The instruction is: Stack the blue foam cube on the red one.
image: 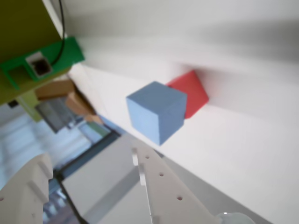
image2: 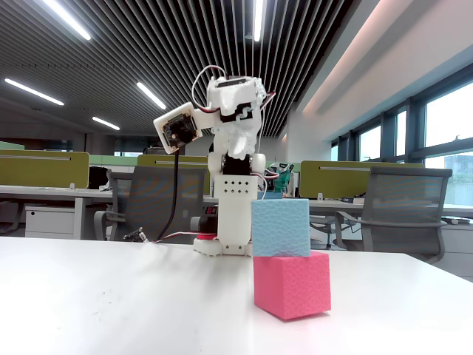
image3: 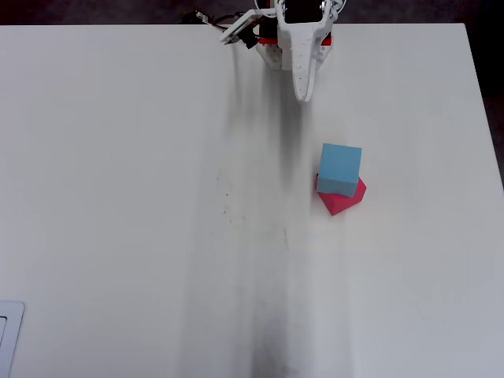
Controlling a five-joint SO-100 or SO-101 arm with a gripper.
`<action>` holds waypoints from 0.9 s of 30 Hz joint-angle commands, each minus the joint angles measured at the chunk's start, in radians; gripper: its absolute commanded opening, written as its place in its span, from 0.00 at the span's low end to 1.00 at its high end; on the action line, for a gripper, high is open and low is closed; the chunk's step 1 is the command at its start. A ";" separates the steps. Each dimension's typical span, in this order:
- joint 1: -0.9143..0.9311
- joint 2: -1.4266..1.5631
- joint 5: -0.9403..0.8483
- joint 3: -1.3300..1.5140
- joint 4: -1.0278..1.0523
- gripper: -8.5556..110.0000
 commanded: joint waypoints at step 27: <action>-0.018 0.014 -0.005 -0.023 -0.029 0.25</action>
